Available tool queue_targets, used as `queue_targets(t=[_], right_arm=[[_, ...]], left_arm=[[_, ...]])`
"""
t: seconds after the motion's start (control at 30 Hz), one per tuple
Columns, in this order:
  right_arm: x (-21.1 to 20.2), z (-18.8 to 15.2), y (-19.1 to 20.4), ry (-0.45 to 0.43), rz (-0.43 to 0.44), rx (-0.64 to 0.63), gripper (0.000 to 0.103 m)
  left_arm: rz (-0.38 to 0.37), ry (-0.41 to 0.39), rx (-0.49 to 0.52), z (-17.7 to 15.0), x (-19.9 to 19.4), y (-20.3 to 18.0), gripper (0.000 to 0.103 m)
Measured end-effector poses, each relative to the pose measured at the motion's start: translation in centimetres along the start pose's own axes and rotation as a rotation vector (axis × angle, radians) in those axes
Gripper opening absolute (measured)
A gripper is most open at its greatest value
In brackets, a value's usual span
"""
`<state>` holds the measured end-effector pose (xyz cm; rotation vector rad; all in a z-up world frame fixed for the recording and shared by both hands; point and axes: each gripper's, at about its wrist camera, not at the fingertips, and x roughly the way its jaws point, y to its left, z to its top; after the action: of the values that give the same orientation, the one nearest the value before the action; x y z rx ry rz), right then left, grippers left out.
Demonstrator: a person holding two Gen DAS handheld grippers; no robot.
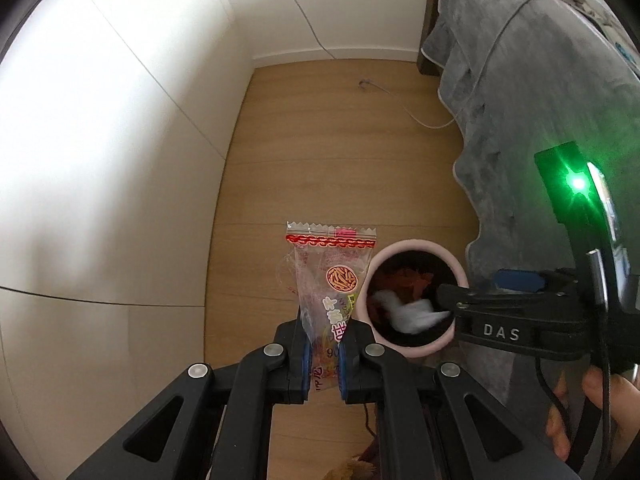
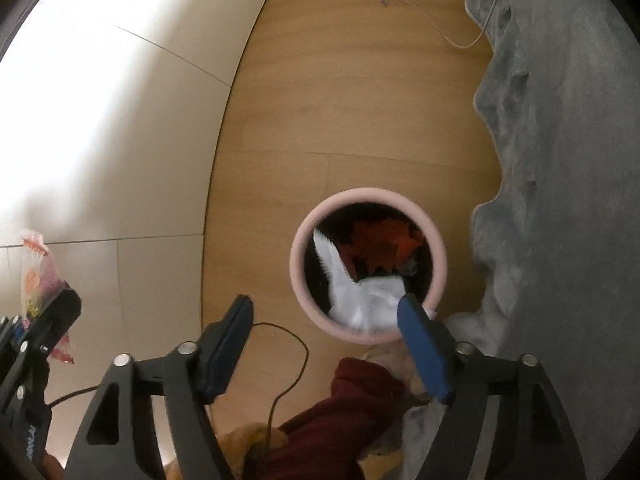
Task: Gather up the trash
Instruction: 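Open both tools over the bin to drop the cloth and wrapper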
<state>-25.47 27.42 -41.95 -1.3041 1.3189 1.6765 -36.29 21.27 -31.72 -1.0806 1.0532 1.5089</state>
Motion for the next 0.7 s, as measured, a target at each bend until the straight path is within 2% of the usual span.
queue_targets(t=[0.17,0.23,0.4,0.6,0.67,0.7], right_arm=[[-0.9,-0.8,-0.3,0.005,-0.053,0.023,0.074],[-1.7,-1.9,-0.7,0.010,-0.093,0.026,0.074],[-2.5,-4.2,-1.6,0.025,-0.129,0.024,0.074],[-3.1,-5.1,-1.1,0.014,-0.146,-0.063,0.073],[-3.1,-5.0,-1.3,0.009,-0.140,-0.056,0.073],[-3.0,-5.0,-1.4,0.007,-0.135,-0.054,0.073]], left_arm=[[-0.062,0.025,0.027,0.3,1.1,-0.9,0.010],[-0.101,0.041,0.055,0.3,2.2,-2.0,0.010],[-0.154,0.095,0.129,0.6,5.6,-5.1,0.010],[-0.196,0.122,0.166,0.8,7.2,-7.4,0.011],[-0.161,0.139,0.169,0.8,7.5,-7.5,0.018],[-0.159,0.147,0.170,0.9,7.8,-7.7,0.026]])
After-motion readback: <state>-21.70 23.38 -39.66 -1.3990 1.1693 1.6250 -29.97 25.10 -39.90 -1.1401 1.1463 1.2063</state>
